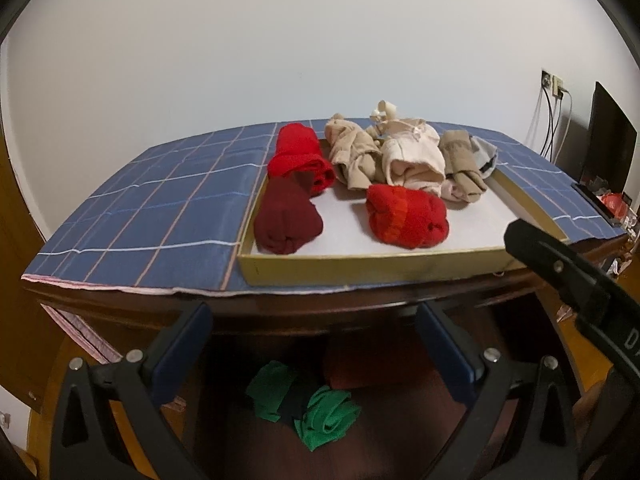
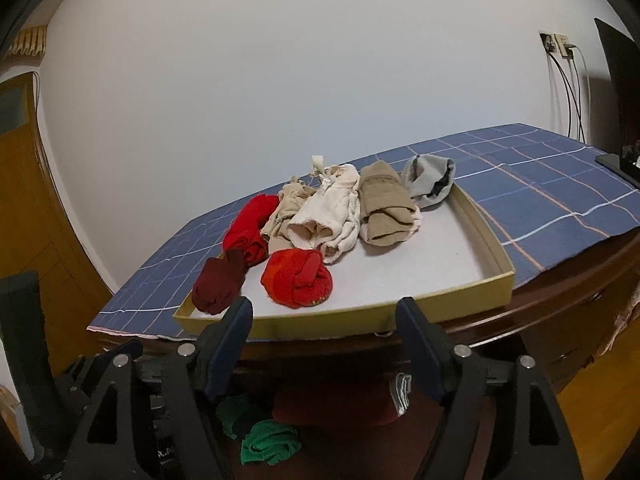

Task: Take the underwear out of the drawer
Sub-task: 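Move both tools back down into the open drawer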

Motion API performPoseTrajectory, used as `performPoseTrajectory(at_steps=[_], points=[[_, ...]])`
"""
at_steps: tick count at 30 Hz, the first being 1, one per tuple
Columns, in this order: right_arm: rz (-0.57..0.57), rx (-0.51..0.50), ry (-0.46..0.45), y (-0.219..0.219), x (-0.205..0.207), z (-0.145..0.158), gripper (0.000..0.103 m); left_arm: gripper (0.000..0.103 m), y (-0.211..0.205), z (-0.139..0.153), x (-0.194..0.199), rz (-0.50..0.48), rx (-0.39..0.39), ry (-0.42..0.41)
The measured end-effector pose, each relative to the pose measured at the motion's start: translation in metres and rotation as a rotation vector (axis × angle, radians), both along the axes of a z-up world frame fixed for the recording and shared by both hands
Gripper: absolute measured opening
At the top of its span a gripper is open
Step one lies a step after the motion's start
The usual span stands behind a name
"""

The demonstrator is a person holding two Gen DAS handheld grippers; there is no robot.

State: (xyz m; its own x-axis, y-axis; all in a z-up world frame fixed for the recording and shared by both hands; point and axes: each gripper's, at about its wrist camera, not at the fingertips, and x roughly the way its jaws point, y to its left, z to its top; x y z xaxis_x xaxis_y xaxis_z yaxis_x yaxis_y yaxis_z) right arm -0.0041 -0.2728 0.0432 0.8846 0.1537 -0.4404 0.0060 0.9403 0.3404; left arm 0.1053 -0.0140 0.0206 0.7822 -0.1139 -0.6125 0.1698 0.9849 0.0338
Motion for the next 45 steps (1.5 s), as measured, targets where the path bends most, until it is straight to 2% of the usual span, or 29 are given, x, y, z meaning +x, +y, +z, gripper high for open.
performPoseTrajectory(at_steps=[10, 27, 31, 38, 41, 45], points=[[0.007, 0.007, 0.01, -0.005, -0.023, -0.003, 0.076, 0.103, -0.006, -0.006, -0.021, -0.012, 0.008, 0.01], [0.073, -0.032, 0.099, 0.003, -0.042, -0.019, 0.076, 0.103, 0.003, -0.032, -0.048, -0.021, 0.062, 0.062], [0.091, -0.034, 0.134, 0.002, -0.045, -0.026, 0.076, 0.103, 0.017, -0.041, -0.055, -0.009, 0.074, 0.08], [0.178, -0.028, 0.25, 0.013, -0.04, -0.051, 0.076, 0.103, 0.042, -0.053, -0.066, 0.012, 0.102, 0.102], [0.247, -0.021, 0.326, 0.025, -0.03, -0.064, 0.07, 0.103, 0.048, -0.055, -0.07, 0.002, 0.123, 0.105], [0.347, 0.015, 0.43, 0.045, -0.011, -0.081, 0.053, 0.103, 0.058, -0.057, -0.071, 0.001, 0.151, 0.111]])
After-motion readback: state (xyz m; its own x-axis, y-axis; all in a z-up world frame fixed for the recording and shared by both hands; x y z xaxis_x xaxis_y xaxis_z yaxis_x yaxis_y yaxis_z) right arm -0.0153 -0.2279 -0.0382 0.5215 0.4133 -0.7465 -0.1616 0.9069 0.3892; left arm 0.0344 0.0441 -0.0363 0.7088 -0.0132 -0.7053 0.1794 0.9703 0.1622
